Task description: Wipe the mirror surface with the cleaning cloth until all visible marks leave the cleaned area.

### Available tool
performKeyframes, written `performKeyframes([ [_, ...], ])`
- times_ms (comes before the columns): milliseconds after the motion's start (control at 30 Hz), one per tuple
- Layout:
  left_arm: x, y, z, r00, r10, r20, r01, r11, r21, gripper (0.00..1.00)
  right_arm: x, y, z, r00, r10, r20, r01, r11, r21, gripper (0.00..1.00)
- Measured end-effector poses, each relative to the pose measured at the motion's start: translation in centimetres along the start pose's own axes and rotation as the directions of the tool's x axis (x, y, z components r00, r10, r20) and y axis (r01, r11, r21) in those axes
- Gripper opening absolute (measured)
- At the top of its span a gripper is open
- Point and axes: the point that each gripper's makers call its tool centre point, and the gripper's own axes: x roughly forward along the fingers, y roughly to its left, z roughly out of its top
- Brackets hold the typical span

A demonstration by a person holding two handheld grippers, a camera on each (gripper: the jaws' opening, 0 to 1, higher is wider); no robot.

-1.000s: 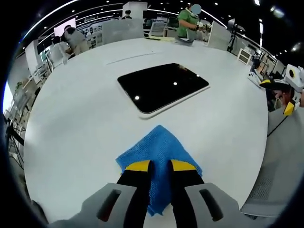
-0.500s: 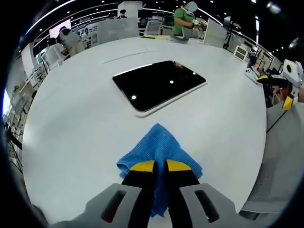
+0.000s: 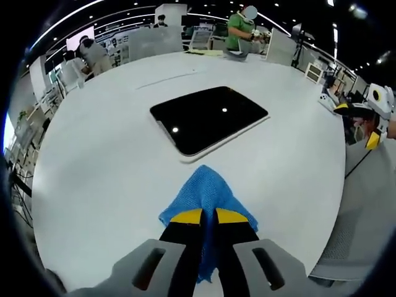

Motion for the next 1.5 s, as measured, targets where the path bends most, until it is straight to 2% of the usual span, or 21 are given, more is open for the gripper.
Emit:
performKeyframes([
  [267,-0.8,0.2,1.6,1.000,0.005,0.024,-0.005,1.000,0.004,0.04,0.0,0.1,0.1,1.000,0.006,0.005,-0.006,1.000,0.002,0.88],
  [767,-1.8,2.0,4.5,0.998,0.037,0.050,-0.038,0.999,0.023,0.04,-0.1,0.2,0.5,1.000,0.017,0.018,-0.017,1.000,-0.001,0.88],
  [1000,-1.6,2.8,6.4,0.997,0.045,0.069,-0.047,0.999,0.023,0.04,-0.2,0.3,0.7,1.000,0.020,0.019,-0.019,1.000,-0.014,0.88],
  [1500,-1.0,3.4,9.1,0.995,0.052,0.083,-0.054,0.998,0.026,0.04,-0.4,0.0,0.6,1.000,0.016,0.011,-0.016,1.000,-0.015,0.88],
])
